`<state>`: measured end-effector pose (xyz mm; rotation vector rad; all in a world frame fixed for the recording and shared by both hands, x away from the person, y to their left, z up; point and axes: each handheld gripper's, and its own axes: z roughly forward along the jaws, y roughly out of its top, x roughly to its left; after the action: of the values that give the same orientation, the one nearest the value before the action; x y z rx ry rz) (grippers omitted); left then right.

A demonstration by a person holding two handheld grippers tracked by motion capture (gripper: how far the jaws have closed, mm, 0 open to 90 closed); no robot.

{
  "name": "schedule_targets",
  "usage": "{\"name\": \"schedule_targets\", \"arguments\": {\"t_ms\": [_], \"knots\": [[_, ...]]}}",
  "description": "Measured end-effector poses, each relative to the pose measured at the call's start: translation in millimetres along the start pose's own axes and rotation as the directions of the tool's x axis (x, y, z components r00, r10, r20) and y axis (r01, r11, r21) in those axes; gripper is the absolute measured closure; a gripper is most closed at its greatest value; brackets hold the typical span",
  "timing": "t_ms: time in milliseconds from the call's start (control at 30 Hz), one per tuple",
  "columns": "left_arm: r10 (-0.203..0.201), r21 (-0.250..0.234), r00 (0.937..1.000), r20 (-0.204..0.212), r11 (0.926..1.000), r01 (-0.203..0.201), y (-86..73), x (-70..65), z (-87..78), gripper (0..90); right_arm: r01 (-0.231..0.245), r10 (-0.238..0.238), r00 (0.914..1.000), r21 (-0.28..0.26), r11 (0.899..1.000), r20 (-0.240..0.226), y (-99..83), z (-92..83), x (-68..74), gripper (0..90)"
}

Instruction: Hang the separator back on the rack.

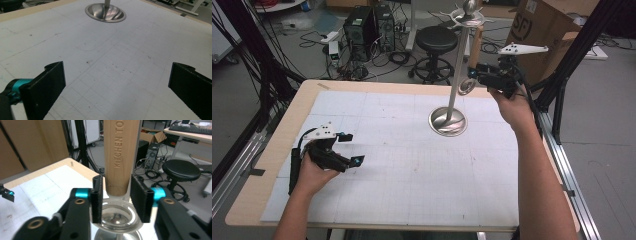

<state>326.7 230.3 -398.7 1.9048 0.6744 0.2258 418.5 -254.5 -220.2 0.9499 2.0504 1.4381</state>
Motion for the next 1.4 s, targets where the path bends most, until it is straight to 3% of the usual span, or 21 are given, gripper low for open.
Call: {"name": "schedule_targets", "arguments": {"t_ms": [267,667,1100,1400], "knots": [[-0.003,-0.011,1.0000,0.000,0.9999,0.003,0.2,0.6,-2.0,1.6,0.029,-0.028,0.9995,-0.003,1.000,0.013,1.5,-9.6,6.6,59.1],[-0.003,-0.012,1.0000,-0.001,0.9999,0.003,0.4,0.5,-1.7,1.6,0.050,-0.049,0.9985,-0.058,0.997,0.027,4.8,-35.1,13.0,58.9],[-0.004,-0.006,1.0000,-0.004,1.0000,0.004,0.2,0.1,-1.2,1.7,0.083,-0.085,0.9962,-0.101,0.991,-0.021,-7.4,-57.0,31.1,55.1],[0.002,-0.006,1.0000,-0.001,1.0000,-0.002,0.5,-1.1,-0.5,1.6,0.088,-0.095,0.9936,-0.118,0.989,-0.061,-27.1,-66.6,40.9,51.9]]}}
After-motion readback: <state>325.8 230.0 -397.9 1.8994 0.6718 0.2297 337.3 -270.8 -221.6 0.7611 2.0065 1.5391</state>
